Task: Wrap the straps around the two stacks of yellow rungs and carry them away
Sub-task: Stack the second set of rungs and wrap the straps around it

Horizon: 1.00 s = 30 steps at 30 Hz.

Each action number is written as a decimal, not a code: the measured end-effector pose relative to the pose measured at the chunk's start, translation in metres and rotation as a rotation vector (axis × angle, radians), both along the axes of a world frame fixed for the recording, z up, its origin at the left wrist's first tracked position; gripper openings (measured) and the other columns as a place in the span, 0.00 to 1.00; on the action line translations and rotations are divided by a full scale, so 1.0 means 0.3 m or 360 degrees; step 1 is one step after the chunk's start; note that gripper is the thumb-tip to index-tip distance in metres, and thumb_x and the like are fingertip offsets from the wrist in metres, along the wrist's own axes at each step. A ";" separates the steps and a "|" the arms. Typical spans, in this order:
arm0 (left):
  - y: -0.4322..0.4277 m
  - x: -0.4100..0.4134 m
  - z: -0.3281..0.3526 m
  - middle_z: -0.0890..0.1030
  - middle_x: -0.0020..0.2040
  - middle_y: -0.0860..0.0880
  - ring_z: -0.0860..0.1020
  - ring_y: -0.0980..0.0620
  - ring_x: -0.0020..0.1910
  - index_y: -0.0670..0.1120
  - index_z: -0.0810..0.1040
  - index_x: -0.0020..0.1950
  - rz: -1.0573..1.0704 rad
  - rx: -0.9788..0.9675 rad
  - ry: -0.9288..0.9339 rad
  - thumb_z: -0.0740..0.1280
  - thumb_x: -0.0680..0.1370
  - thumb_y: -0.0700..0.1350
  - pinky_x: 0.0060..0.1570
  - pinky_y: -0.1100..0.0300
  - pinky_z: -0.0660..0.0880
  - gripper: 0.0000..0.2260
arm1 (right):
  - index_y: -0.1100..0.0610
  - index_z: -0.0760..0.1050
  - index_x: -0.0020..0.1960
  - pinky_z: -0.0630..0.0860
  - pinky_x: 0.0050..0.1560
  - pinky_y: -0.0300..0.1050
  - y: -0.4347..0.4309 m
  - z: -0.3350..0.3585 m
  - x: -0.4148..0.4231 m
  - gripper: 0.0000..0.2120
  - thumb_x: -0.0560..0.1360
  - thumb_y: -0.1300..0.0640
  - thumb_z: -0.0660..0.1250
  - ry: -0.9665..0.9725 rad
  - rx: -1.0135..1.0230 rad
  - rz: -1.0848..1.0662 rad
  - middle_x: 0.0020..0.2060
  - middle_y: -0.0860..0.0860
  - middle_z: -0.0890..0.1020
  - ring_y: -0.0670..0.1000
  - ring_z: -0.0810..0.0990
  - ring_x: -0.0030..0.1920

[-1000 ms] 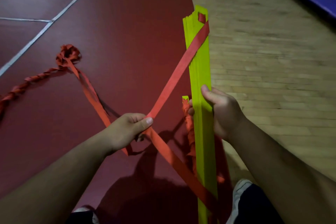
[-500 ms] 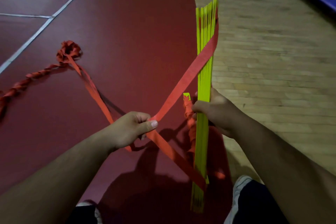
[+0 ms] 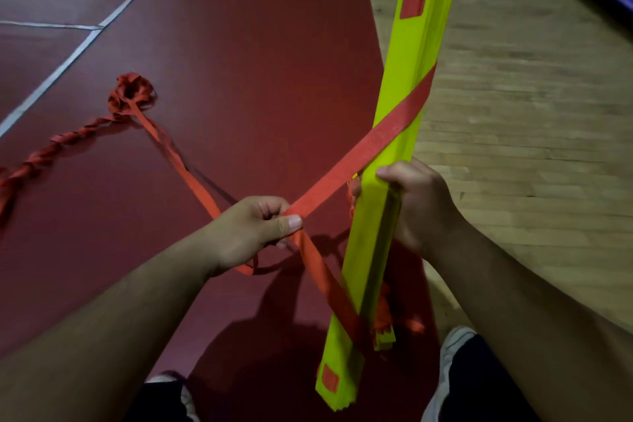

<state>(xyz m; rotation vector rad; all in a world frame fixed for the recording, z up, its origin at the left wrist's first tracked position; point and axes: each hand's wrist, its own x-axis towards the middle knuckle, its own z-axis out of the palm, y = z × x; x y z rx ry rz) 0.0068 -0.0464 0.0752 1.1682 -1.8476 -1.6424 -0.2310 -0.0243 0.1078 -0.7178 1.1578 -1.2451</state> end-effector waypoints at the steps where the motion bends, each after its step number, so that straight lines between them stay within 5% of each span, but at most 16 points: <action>1: 0.000 0.000 0.001 0.75 0.31 0.50 0.67 0.57 0.29 0.46 0.77 0.38 -0.0007 -0.0011 -0.0001 0.70 0.77 0.53 0.31 0.64 0.64 0.14 | 0.64 0.73 0.51 0.74 0.39 0.52 -0.001 0.000 0.008 0.20 0.65 0.55 0.72 0.0046 -0.0016 0.0009 0.35 0.62 0.76 0.58 0.76 0.35; 4: 0.003 -0.012 0.005 0.74 0.32 0.49 0.67 0.55 0.30 0.44 0.77 0.39 -0.0048 -0.0027 0.0002 0.68 0.76 0.53 0.31 0.64 0.64 0.13 | 0.59 0.73 0.46 0.74 0.33 0.46 0.000 -0.010 0.008 0.14 0.66 0.57 0.75 0.0184 -0.0096 0.0030 0.31 0.56 0.74 0.53 0.74 0.30; 8: 0.011 -0.024 0.003 0.73 0.32 0.48 0.66 0.58 0.29 0.40 0.77 0.40 -0.0072 -0.0011 0.0034 0.68 0.77 0.52 0.30 0.66 0.63 0.15 | 0.62 0.73 0.48 0.81 0.40 0.52 0.004 0.002 0.002 0.09 0.72 0.60 0.71 -0.0011 -0.0108 0.0137 0.35 0.58 0.77 0.56 0.79 0.36; 14: 0.009 -0.030 -0.006 0.75 0.29 0.52 0.68 0.60 0.27 0.43 0.75 0.38 -0.0019 0.0012 -0.0023 0.66 0.81 0.43 0.31 0.68 0.65 0.12 | 0.64 0.76 0.59 0.78 0.45 0.53 -0.001 0.011 0.005 0.21 0.69 0.56 0.73 0.0061 -0.0057 0.0082 0.39 0.56 0.79 0.55 0.80 0.39; 18: 0.012 -0.041 -0.009 0.75 0.28 0.51 0.69 0.61 0.27 0.41 0.75 0.40 0.0031 0.0022 -0.0023 0.67 0.80 0.44 0.31 0.68 0.66 0.10 | 0.63 0.75 0.55 0.79 0.50 0.53 -0.004 -0.004 0.009 0.13 0.72 0.60 0.70 -0.0053 -0.0116 -0.0004 0.43 0.58 0.81 0.54 0.82 0.44; 21: 0.017 -0.050 -0.027 0.70 0.29 0.51 0.67 0.51 0.31 0.45 0.74 0.39 0.0048 0.0011 -0.0001 0.71 0.77 0.52 0.31 0.60 0.63 0.14 | 0.58 0.75 0.50 0.76 0.53 0.58 -0.005 -0.004 0.021 0.04 0.75 0.62 0.67 -0.0212 -0.0155 -0.0117 0.40 0.56 0.80 0.56 0.81 0.44; 23: 0.021 -0.064 -0.030 0.69 0.29 0.52 0.65 0.50 0.31 0.46 0.74 0.39 0.0006 0.0008 0.0008 0.71 0.77 0.52 0.31 0.58 0.61 0.13 | 0.55 0.75 0.51 0.77 0.57 0.62 -0.017 -0.018 0.029 0.13 0.70 0.53 0.73 0.0047 -0.0099 -0.0301 0.40 0.53 0.81 0.60 0.82 0.46; 27: 0.038 -0.099 -0.048 0.71 0.25 0.58 0.67 0.61 0.26 0.44 0.74 0.39 -0.0169 -0.0049 -0.0077 0.69 0.79 0.41 0.29 0.67 0.64 0.10 | 0.55 0.73 0.62 0.82 0.53 0.60 -0.018 -0.043 0.050 0.47 0.52 0.31 0.81 0.0836 0.0085 -0.0365 0.54 0.55 0.83 0.58 0.84 0.53; 30: 0.040 -0.105 -0.052 0.71 0.24 0.59 0.67 0.63 0.25 0.45 0.73 0.38 -0.0200 -0.0025 -0.0071 0.68 0.80 0.41 0.29 0.68 0.65 0.11 | 0.55 0.75 0.55 0.81 0.40 0.49 -0.019 -0.038 0.031 0.27 0.61 0.51 0.81 0.0511 0.0042 -0.0237 0.42 0.53 0.82 0.53 0.83 0.41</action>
